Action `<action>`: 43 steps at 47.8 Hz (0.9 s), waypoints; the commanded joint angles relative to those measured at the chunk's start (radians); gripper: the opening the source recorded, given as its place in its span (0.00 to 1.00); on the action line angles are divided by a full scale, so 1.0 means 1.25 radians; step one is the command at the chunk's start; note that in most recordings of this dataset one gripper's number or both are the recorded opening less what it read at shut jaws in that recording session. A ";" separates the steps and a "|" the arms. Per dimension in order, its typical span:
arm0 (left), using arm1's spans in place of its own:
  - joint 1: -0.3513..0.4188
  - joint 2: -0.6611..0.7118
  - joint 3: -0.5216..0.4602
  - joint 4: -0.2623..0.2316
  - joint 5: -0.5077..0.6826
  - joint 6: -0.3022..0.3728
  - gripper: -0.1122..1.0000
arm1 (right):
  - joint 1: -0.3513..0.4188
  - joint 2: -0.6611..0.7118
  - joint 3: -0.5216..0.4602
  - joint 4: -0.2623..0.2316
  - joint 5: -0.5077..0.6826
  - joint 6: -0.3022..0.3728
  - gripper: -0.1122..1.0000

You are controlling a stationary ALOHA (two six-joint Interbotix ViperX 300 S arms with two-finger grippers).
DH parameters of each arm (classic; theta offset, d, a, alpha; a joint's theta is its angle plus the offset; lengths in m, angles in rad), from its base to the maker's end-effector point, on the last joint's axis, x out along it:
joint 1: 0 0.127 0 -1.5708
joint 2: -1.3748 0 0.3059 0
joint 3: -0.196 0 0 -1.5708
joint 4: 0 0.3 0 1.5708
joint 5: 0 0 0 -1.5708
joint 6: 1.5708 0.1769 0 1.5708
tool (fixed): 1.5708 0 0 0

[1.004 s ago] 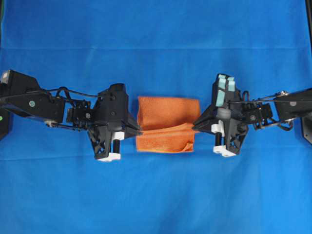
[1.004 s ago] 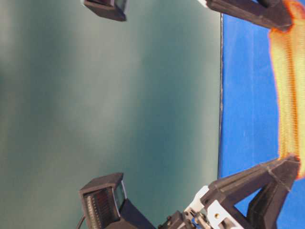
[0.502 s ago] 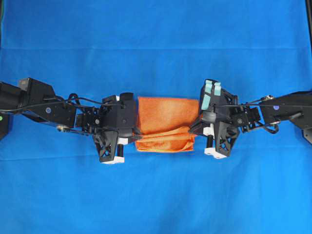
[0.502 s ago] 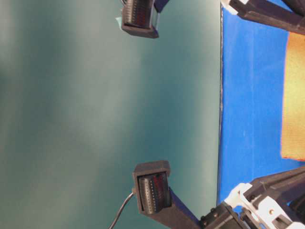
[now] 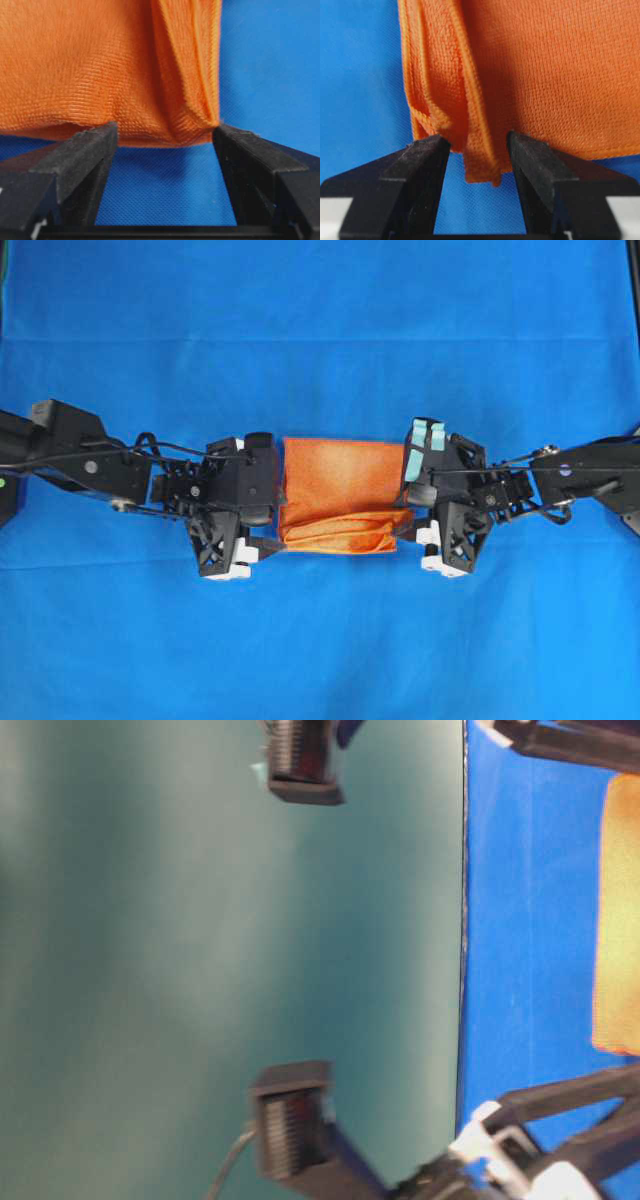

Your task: Fold the orange towel.

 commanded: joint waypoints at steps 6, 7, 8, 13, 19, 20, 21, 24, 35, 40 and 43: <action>-0.001 -0.146 0.005 0.002 0.070 0.007 0.74 | 0.005 -0.130 -0.026 -0.007 0.085 -0.007 0.59; -0.001 -0.160 0.009 0.004 0.077 0.009 0.74 | 0.005 -0.144 -0.026 -0.010 0.094 -0.007 0.59; -0.001 -0.173 0.011 0.004 0.080 0.009 0.73 | 0.005 -0.156 -0.025 -0.012 0.103 -0.007 0.59; -0.002 -0.236 0.032 0.005 0.088 0.026 0.73 | 0.005 -0.227 -0.023 -0.027 0.147 -0.007 0.59; 0.000 -0.323 0.075 0.005 0.086 0.066 0.74 | 0.005 -0.307 -0.012 -0.054 0.190 -0.007 0.59; 0.001 -0.337 0.082 0.006 0.085 0.070 0.74 | 0.005 -0.320 -0.010 -0.059 0.195 -0.007 0.59; 0.002 -0.352 0.090 0.005 0.085 0.072 0.74 | 0.005 -0.334 -0.005 -0.064 0.200 -0.007 0.59; 0.009 -0.399 0.113 0.006 0.079 0.075 0.74 | 0.005 -0.378 0.011 -0.077 0.209 -0.007 0.59; 0.017 -0.614 0.226 0.006 0.006 0.090 0.74 | 0.005 -0.547 0.079 -0.113 0.209 -0.007 0.59; 0.022 -0.712 0.269 0.006 0.005 0.090 0.74 | 0.004 -0.622 0.115 -0.142 0.207 -0.007 0.59; 0.026 -0.768 0.296 0.006 0.005 0.092 0.74 | 0.001 -0.664 0.142 -0.160 0.205 -0.007 0.59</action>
